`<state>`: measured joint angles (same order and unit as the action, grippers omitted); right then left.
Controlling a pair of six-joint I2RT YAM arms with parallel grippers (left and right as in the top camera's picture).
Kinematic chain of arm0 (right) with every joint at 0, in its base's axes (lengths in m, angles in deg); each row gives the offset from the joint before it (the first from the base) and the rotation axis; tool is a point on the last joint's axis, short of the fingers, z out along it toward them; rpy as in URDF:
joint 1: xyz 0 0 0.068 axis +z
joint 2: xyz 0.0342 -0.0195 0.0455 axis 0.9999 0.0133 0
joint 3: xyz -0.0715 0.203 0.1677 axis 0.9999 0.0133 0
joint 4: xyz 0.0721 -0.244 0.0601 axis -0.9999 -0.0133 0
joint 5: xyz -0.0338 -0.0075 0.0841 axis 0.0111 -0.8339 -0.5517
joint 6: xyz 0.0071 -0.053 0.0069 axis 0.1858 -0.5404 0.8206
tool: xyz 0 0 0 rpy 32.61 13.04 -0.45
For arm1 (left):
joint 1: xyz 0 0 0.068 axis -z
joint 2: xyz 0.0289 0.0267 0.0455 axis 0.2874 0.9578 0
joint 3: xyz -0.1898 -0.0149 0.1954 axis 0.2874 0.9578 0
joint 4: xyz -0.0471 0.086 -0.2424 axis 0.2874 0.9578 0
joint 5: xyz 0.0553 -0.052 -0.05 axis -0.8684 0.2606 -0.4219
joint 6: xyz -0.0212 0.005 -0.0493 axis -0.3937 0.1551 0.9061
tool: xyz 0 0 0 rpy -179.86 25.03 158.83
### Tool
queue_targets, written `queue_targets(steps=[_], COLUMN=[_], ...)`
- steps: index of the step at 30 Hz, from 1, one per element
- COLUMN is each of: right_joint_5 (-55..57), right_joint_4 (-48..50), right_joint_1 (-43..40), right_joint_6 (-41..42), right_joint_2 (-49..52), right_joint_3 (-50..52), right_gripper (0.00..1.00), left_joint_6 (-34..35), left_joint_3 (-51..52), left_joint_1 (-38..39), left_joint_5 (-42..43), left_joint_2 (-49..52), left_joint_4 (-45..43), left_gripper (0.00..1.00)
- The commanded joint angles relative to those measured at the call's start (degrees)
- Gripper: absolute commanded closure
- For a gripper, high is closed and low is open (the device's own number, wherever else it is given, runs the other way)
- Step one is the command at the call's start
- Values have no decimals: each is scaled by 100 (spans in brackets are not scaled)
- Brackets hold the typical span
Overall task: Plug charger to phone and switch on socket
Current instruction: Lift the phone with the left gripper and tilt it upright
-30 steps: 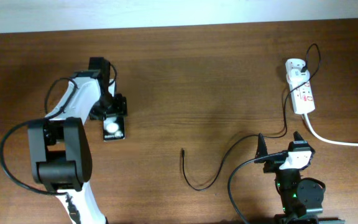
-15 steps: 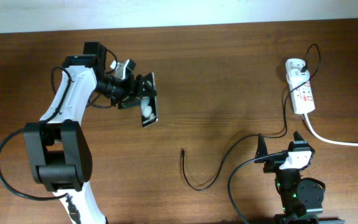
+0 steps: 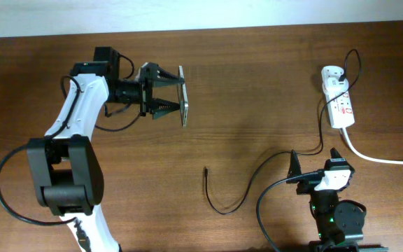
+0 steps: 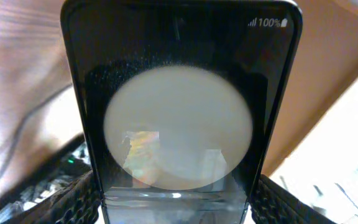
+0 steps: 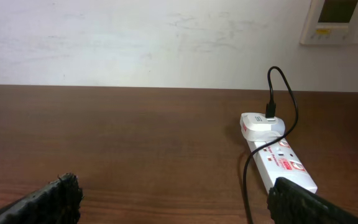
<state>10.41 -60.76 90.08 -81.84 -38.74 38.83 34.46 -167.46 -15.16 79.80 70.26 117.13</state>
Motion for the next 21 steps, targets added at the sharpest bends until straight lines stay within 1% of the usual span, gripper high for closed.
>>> queue_targets(steps=[1,4,12,21], right_joint_5=[-31,-31,-31,-31], right_joint_4=[-28,-28,-28,-28], right_joint_1=[50,50,50,50], right_joint_6=[22,22,22,22], right_joint_2=[-33,-33,-33,-33], right_joint_3=[31,31,31,31], right_gripper=[1,1,1,1], left_joint_6=[809,1401,1954,1969], left_joint_3=[-144,-144,-144,-144], left_joint_1=[-11,-31,-63,-57], left_joint_5=[590,835,835,780], left_joint_2=[28,28,28,28], left_joint_4=[-7,-9,-7,-9], left_gripper=[100,100,100,100])
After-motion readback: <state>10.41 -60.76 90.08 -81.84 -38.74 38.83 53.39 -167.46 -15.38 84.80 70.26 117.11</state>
